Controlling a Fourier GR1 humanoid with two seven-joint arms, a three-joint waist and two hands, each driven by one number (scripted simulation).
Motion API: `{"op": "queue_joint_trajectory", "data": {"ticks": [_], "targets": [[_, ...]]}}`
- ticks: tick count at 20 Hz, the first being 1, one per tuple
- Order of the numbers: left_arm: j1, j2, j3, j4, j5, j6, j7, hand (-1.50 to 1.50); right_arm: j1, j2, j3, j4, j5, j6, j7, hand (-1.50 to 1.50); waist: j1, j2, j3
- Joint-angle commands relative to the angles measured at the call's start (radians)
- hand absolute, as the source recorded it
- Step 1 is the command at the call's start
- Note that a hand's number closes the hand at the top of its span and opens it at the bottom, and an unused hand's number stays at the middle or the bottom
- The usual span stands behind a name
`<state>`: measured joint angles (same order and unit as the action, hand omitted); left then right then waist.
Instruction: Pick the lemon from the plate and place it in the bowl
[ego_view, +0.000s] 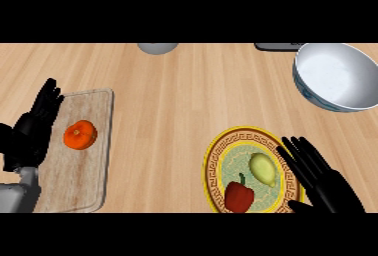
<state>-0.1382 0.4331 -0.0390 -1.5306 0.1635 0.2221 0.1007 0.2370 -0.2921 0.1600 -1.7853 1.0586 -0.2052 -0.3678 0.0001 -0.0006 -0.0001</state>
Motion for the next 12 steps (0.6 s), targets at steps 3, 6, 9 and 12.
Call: {"op": "queue_joint_trajectory", "data": {"ticks": [3,6,9,12], "targets": [[-0.001,-0.059,0.040,0.079,-0.042,-0.045,-0.067,0.00,-0.008,0.044,0.013,0.085,0.045,-0.020,-0.016,-1.50,-0.003,0.001,0.000],[0.037,-0.071,0.020,-0.069,-0.073,-0.019,0.032,0.00,-0.070,0.078,0.028,0.156,0.098,0.003,0.028,-1.50,0.002,0.000,0.000],[-0.025,-0.046,0.080,0.104,-0.050,-0.093,-0.072,0.00,0.007,0.106,0.062,0.177,0.143,-0.086,0.009,-1.50,-0.005,0.001,0.000],[-0.032,-0.068,0.056,0.023,-0.090,-0.048,0.009,0.00,-0.107,0.125,0.021,0.249,0.104,-0.057,0.012,-1.50,0.000,0.001,0.000]]}}
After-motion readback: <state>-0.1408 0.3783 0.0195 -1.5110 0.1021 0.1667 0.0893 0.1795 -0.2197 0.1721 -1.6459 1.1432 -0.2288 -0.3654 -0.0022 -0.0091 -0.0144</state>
